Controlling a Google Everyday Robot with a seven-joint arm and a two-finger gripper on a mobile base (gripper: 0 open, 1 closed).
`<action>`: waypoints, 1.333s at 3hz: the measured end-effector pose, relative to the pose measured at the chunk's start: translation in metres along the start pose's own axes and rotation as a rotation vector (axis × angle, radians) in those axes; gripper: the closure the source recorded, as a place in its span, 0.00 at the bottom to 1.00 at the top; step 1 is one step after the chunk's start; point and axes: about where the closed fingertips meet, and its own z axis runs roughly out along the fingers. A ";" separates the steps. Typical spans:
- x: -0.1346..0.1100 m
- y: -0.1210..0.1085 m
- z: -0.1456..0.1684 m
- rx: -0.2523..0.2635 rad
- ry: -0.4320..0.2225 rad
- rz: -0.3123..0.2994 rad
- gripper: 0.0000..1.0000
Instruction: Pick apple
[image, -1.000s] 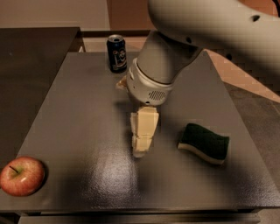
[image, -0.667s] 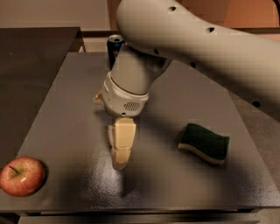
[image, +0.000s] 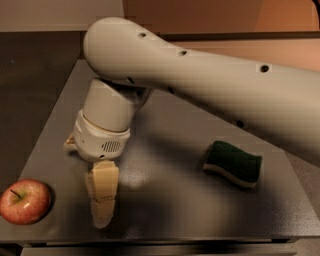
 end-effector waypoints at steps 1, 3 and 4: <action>-0.026 -0.002 0.020 -0.034 -0.041 -0.039 0.00; -0.057 -0.020 0.037 -0.037 -0.118 -0.077 0.00; -0.065 -0.022 0.041 -0.043 -0.144 -0.086 0.17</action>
Offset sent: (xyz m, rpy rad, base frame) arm -0.0193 0.0798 -0.0026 0.1315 0.0641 0.0904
